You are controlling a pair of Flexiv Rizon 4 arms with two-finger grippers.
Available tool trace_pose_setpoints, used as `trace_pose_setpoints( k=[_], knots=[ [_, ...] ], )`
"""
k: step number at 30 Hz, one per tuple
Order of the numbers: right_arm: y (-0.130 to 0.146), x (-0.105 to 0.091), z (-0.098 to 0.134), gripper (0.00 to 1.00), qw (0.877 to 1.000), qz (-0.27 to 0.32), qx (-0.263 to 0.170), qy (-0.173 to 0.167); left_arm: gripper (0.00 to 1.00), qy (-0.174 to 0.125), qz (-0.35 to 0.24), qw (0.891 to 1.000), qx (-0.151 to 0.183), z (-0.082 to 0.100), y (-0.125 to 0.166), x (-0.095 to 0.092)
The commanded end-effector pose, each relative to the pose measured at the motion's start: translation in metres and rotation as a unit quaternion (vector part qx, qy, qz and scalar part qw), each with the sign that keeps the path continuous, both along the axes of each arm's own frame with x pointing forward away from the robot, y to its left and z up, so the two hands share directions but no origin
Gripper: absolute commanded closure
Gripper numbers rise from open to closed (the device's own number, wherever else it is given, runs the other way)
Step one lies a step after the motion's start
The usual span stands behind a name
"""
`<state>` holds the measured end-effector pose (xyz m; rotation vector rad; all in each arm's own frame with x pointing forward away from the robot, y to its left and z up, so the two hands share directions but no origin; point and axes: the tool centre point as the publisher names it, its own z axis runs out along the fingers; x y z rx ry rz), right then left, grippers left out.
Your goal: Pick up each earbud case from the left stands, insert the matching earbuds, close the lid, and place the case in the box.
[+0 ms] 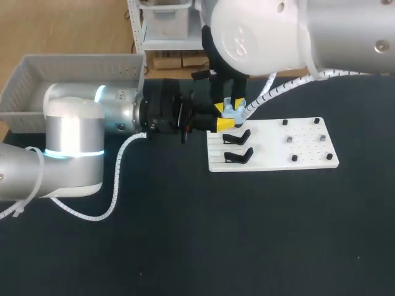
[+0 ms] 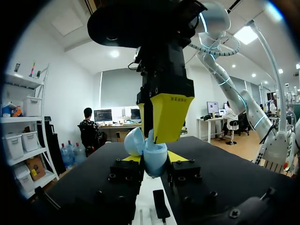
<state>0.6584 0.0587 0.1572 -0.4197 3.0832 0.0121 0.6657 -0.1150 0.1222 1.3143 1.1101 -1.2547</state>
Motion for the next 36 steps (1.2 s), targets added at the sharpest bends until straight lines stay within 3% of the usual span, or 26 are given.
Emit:
trace_pose_setpoints(
  k=[1,7,13,17,27,36],
  knots=[
    [-0.004,-0.005,0.010,0.00,1.000,-0.001,0.004,-0.006,1.00,-0.002,0.002,1.000,-0.002,-0.001,0.000,-0.001],
    [-0.018,-0.009,0.031,0.00,0.999,-0.018,0.027,-0.019,1.00,-0.002,0.002,1.000,-0.002,-0.001,0.000,-0.001],
    [-0.034,0.017,0.041,0.00,0.991,-0.116,0.016,-0.058,1.00,-0.002,0.002,1.000,-0.002,-0.001,0.000,-0.001],
    [-0.045,0.037,0.035,0.00,0.983,-0.171,0.012,-0.067,1.00,-0.002,0.002,1.000,-0.002,-0.001,0.000,-0.001],
    [-0.060,0.061,0.006,0.00,0.977,-0.210,0.002,-0.037,1.00,-0.002,0.002,1.000,-0.002,-0.001,0.000,-0.001],
    [-0.062,0.047,-0.019,0.00,0.979,-0.206,-0.006,-0.008,1.00,-0.002,0.002,1.000,-0.002,-0.001,0.000,-0.001]
  ],
)
